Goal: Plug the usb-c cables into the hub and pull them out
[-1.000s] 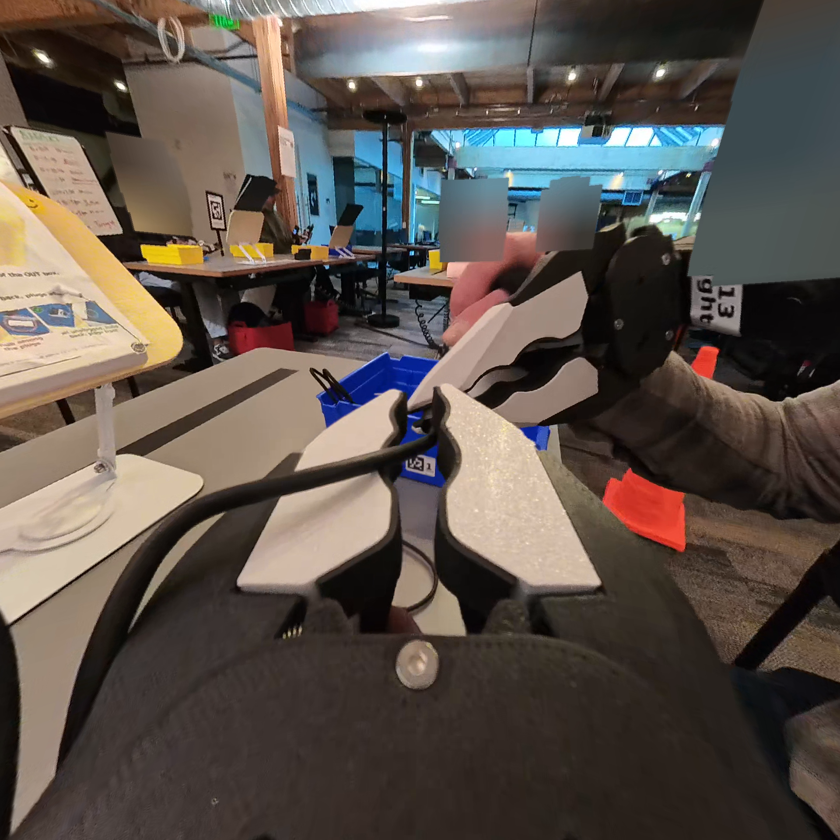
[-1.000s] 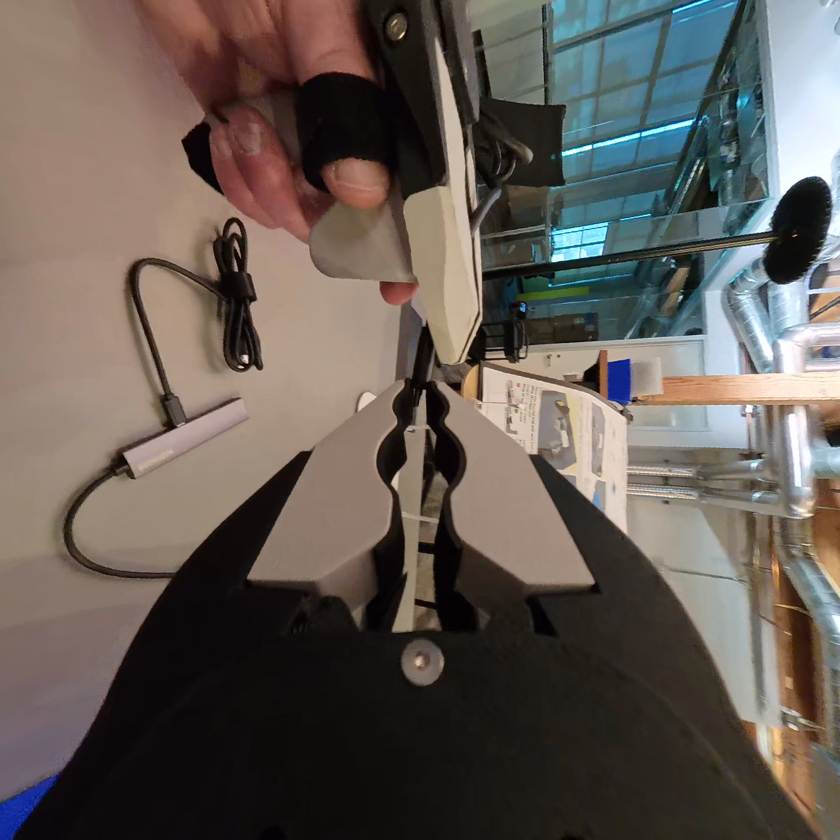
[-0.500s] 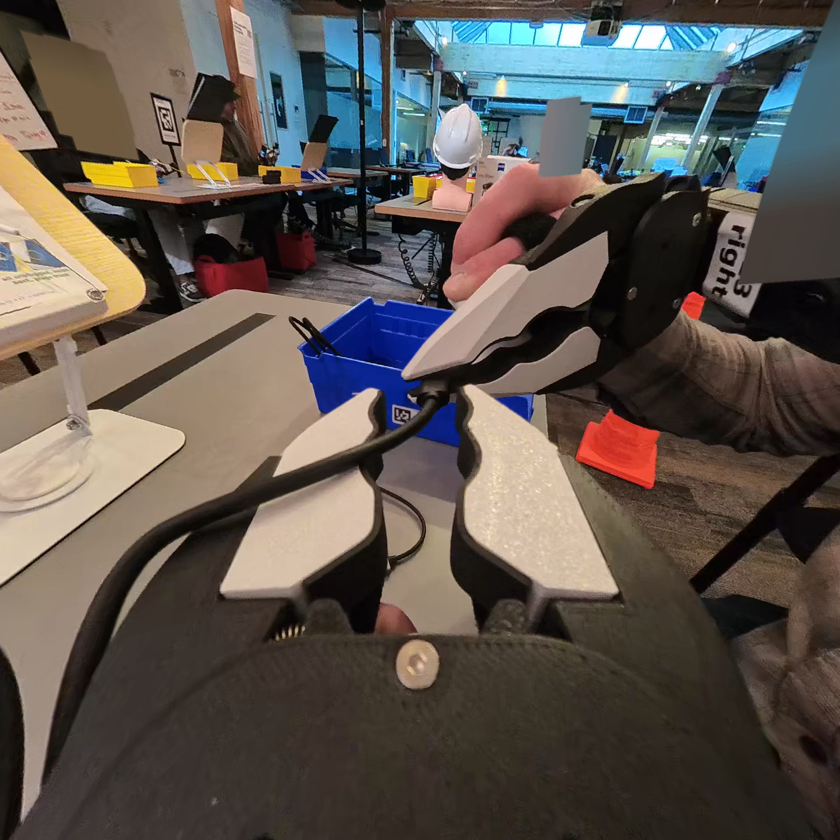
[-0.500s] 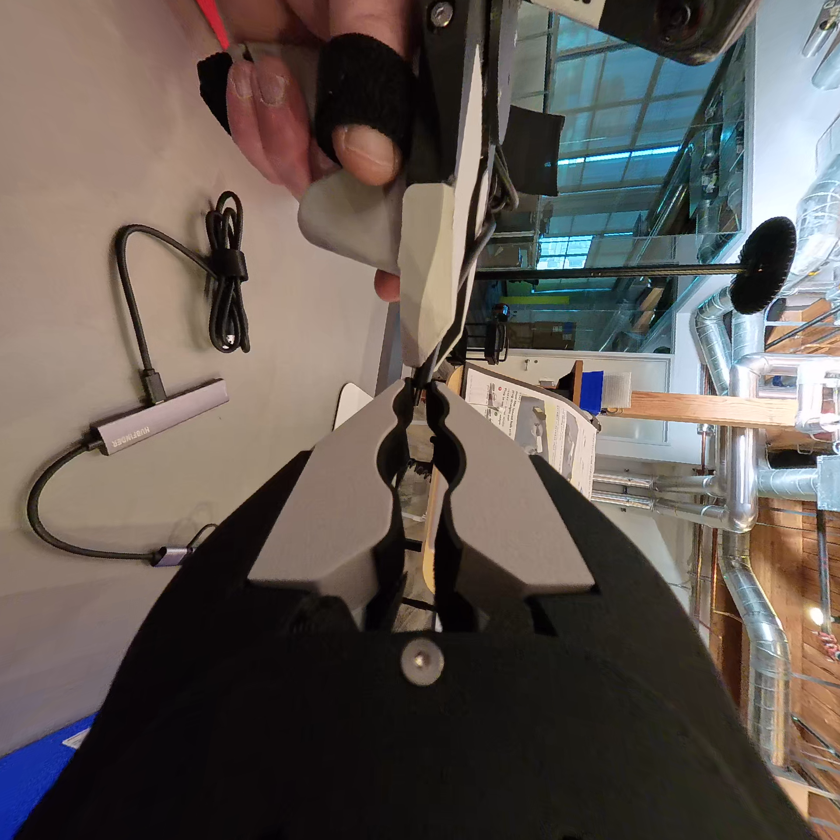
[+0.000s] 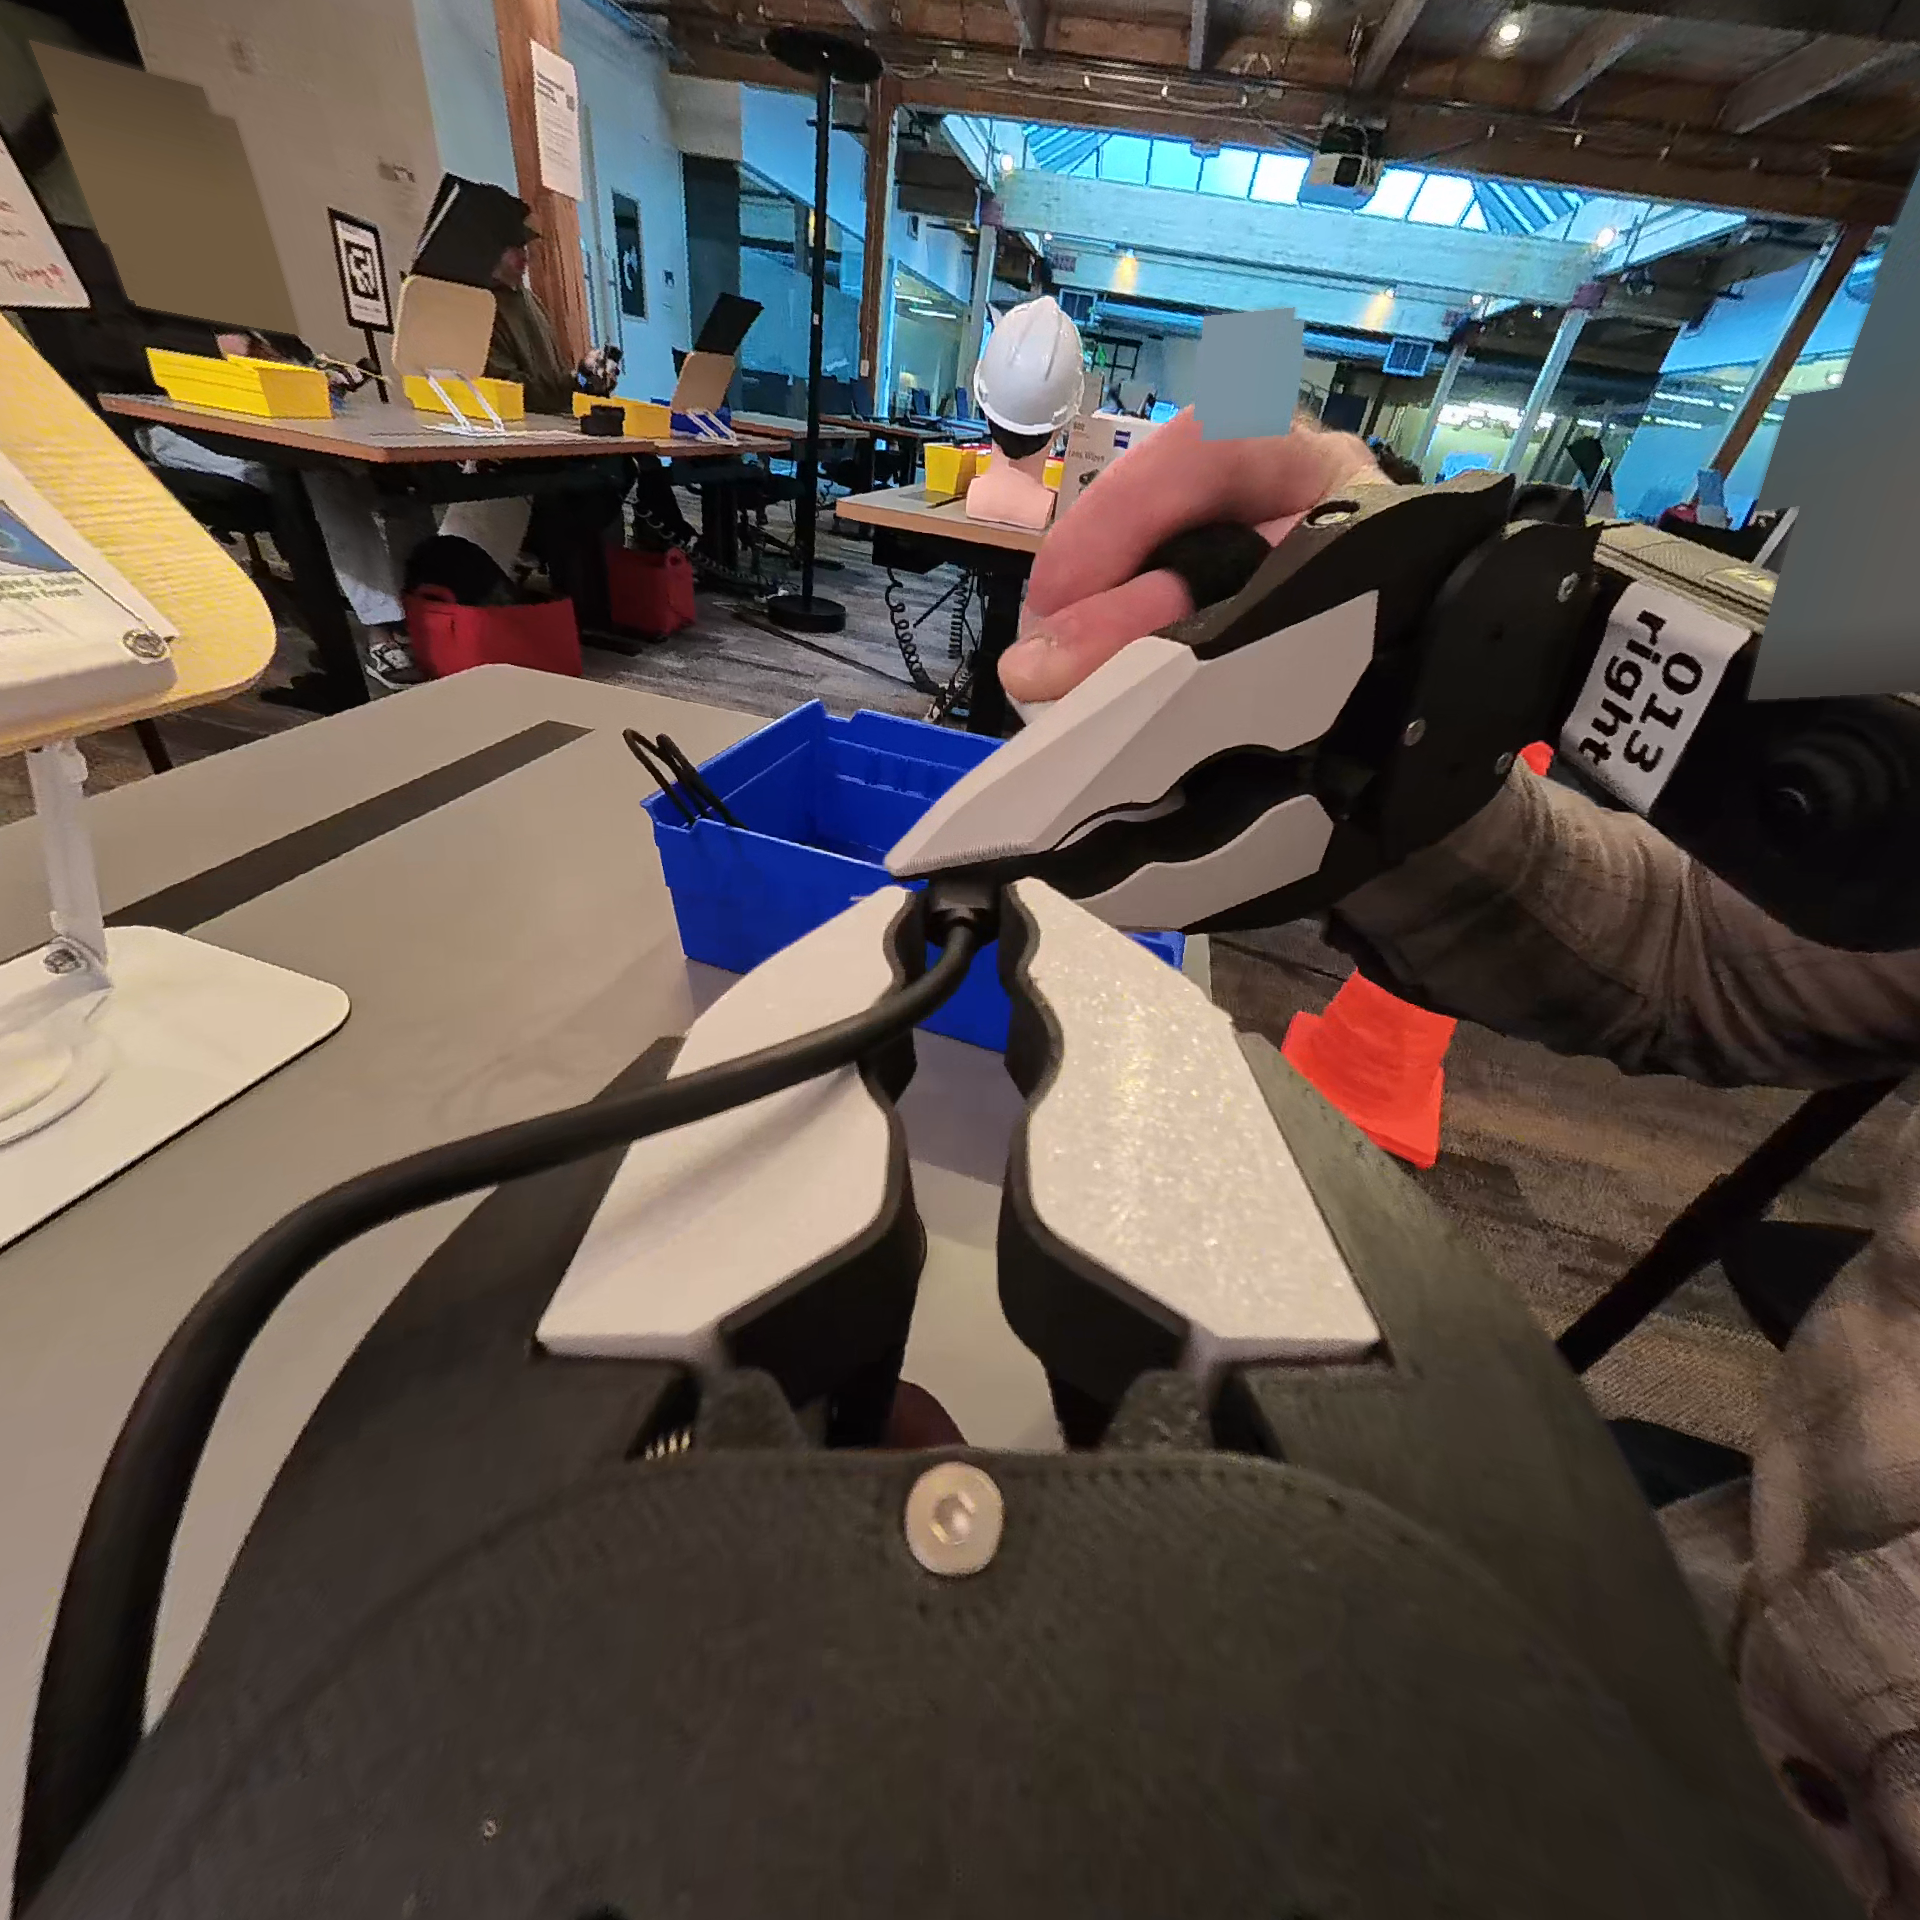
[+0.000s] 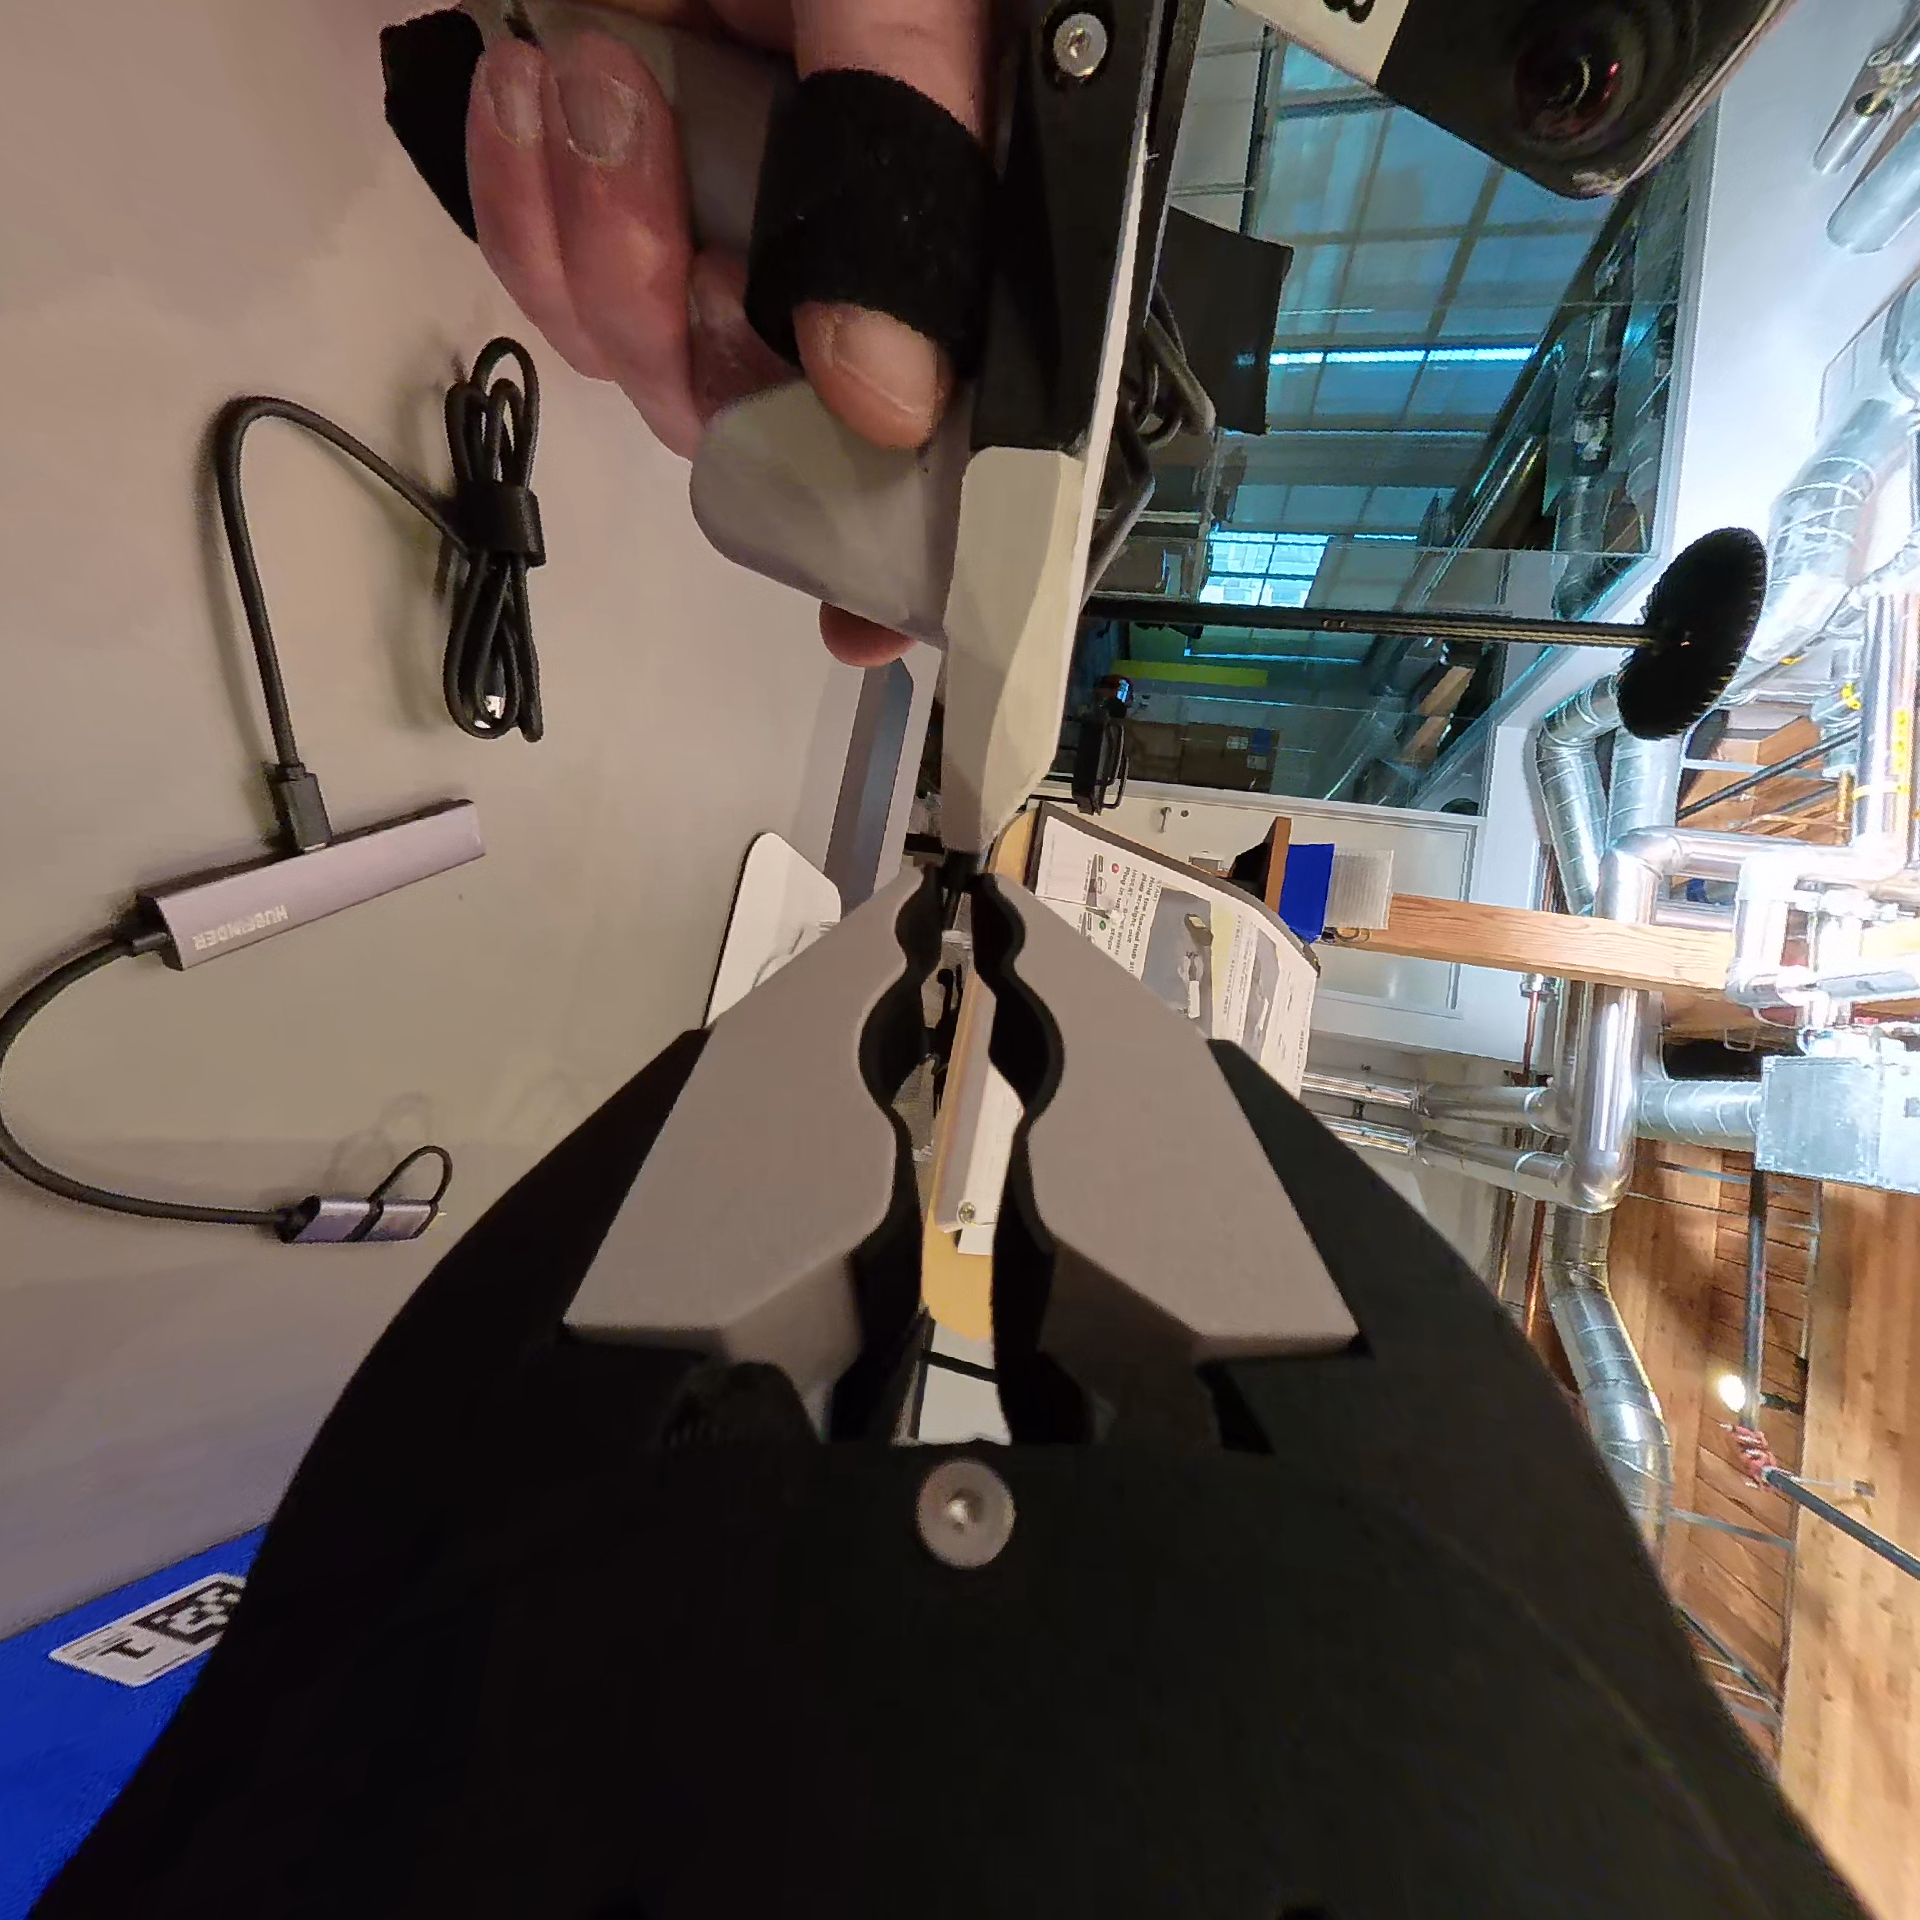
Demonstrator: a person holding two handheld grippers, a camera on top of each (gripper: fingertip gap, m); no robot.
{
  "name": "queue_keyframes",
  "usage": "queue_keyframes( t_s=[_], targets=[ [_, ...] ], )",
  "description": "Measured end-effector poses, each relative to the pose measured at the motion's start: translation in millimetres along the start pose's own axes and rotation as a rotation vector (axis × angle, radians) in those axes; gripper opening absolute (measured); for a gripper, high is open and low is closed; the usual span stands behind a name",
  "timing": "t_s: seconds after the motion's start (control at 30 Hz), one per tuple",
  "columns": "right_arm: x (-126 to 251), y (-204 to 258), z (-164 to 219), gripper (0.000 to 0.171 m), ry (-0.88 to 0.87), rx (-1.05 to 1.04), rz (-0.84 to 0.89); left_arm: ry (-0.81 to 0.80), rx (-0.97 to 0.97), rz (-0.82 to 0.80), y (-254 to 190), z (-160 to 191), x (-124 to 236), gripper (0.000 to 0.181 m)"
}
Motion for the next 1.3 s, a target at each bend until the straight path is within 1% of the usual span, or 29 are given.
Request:
queue_keyframes(
  t_s=[0.13,0.2,0.23,0.33,0.53,0.6,0.63,0.7,0.8,0.93,1.0,1.1,1.23,1.3],
  targets=[
    [-2.0,1.0,0.2,0.003,0.020,0.036,0.021,-0.026,0.043,-0.004,1.9,0.6,-0.8,0.013],
    [-2.8,1.7,-0.7,0.003,0.024,0.052,0.020,-0.023,0.059,-0.006,2.1,1.8,-1.8,0.016],
    [-2.8,2.0,-0.9,0.003,0.024,0.059,0.018,-0.015,0.057,-0.006,1.9,2.9,-2.0,0.013],
    [-3.0,2.0,-0.4,0.003,0.028,0.077,0.012,-0.009,0.054,-0.010,2.4,3.8,-1.9,0.012],
    [-5.0,3.4,1.2,0.003,0.025,0.082,0.013,-0.027,0.067,-0.014,3.9,6.2,-1.7,0.012],
    [-7.4,4.5,2.0,0.003,0.015,0.048,0.024,-0.036,0.072,-0.020,5.1,7.1,-0.9,0.012],
    [-9.3,5.5,3.3,0.004,0.019,0.036,0.031,-0.040,0.065,-0.030,6.5,7.7,-0.4,0.012],
    [-10.7,7.9,7.4,0.013,0.038,0.005,0.036,-0.040,0.038,-0.068,10.7,10.0,0.6,0.012],
    [-7.8,9.3,15.6,0.024,0.048,-0.092,0.027,-0.025,-0.048,-0.146,17.8,16.1,4.4,0.012],
    [-3.0,11.0,28.9,0.024,0.072,-0.352,-0.009,-0.008,-0.140,-0.243,24.4,23.7,10.3,0.012],
    [-1.3,17.1,36.2,0.027,0.097,-0.479,-0.035,0.003,-0.191,-0.285,26.7,27.0,13.6,0.012],
    [0.7,22.4,44.5,0.032,0.092,-0.718,-0.018,0.038,-0.253,-0.343,30.0,33.6,19.8,0.012],
    [-2.3,45.8,49.1,0.037,0.104,-0.989,-0.073,0.079,-0.293,-0.386,33.8,46.3,28.3,0.012],
    [-8.5,66.6,48.4,0.048,0.146,-1.055,-0.137,0.081,-0.290,-0.398,36.3,51.6,31.6,0.012]
  ],
)
Point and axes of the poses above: each gripper's, where its closed fingertips meet, x back along the fingers, z out of its underside, y = z × x across the jaws, the point moved 4 cm from there along x, back along the fingers, and after that the axes turned 5 degrees about -y, right-handed, at the moved point
